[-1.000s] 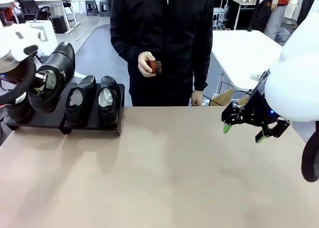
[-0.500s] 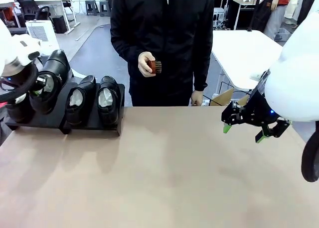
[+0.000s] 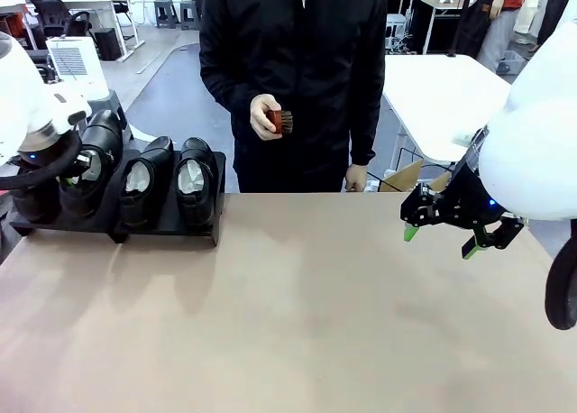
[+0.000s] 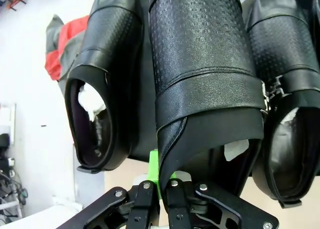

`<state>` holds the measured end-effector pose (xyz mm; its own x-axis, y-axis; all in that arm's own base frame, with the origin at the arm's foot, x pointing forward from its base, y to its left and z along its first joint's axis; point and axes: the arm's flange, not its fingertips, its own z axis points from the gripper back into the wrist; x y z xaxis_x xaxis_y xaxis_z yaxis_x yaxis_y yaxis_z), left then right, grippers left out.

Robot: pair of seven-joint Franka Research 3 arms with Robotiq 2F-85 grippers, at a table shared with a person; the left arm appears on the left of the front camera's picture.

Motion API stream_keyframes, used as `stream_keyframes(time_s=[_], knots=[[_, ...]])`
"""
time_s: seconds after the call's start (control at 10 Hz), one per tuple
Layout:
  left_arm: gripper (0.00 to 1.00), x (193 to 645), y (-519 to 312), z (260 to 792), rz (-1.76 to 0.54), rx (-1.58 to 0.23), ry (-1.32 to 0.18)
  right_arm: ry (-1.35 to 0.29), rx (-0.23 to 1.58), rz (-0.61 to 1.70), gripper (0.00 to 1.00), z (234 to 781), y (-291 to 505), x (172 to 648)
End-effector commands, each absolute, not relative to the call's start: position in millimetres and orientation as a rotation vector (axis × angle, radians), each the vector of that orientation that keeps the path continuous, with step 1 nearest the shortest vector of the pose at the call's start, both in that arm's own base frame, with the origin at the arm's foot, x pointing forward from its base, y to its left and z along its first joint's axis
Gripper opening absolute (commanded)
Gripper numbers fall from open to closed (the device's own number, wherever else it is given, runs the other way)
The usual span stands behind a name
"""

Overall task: Organize the shoes by placing them on the stand.
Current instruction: Place the Shoe from the middle of the table onto the Shoes Stand.

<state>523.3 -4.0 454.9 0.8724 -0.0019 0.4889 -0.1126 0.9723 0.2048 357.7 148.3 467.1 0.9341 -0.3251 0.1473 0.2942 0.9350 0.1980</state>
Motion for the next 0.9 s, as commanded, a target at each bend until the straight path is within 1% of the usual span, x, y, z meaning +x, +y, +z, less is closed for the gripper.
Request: stream_keyframes(time_s=[0.0, 0.3, 0.8], knots=[[0.00, 536.4, -10.1, 455.0, 0.084, 0.254, -0.521, -0.175, 0.189, -0.310, 1.00, 468.5, 148.8, 357.5], [0.00, 544.0, -13.7, 444.3, 0.078, 0.231, -0.513, -0.175, 0.189, -0.310, 1.00, 468.5, 148.8, 357.5], [0.00, 550.8, -12.8, 428.7, 0.096, 0.251, -0.502, -0.175, 0.189, -0.310, 1.00, 468.5, 148.8, 357.5]])
